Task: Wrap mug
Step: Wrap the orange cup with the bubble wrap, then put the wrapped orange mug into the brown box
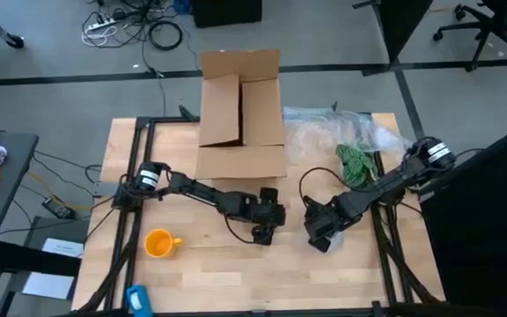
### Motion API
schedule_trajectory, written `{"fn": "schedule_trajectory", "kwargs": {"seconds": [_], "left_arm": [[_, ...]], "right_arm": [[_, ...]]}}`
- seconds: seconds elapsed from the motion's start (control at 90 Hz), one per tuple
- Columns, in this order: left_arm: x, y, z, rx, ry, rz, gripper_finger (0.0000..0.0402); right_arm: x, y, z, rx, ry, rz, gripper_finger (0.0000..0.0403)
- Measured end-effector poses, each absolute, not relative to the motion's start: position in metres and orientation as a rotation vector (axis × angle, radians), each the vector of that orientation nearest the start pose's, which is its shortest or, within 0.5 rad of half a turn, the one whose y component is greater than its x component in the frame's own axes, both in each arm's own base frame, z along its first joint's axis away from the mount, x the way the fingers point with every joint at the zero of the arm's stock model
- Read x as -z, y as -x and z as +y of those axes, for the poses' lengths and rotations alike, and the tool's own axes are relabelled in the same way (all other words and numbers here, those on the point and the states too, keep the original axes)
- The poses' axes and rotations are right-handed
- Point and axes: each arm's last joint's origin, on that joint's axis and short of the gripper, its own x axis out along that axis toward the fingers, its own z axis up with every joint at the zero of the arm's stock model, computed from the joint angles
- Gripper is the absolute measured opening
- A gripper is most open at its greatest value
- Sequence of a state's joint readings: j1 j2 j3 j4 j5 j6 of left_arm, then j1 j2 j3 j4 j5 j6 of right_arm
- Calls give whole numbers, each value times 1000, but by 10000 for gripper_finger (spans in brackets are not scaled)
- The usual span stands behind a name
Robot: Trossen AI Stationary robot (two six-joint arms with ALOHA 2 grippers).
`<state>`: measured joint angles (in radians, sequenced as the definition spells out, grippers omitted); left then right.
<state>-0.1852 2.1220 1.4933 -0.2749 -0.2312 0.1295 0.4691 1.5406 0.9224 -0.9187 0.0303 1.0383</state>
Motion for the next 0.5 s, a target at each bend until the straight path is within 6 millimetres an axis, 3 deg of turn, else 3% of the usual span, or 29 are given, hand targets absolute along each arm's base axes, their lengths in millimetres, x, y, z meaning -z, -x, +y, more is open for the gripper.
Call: {"fn": "schedule_trajectory", "kwargs": {"seconds": [0.267, 0.5], "left_arm": [[-157, -444, -77, 14, -306, 889, 248], [-153, -442, -76, 14, -309, 903, 248]], "right_arm": [[-233, -226, 114, 481, -396, 1593, 76], [-272, -229, 121, 485, -463, 1571, 159]]}}
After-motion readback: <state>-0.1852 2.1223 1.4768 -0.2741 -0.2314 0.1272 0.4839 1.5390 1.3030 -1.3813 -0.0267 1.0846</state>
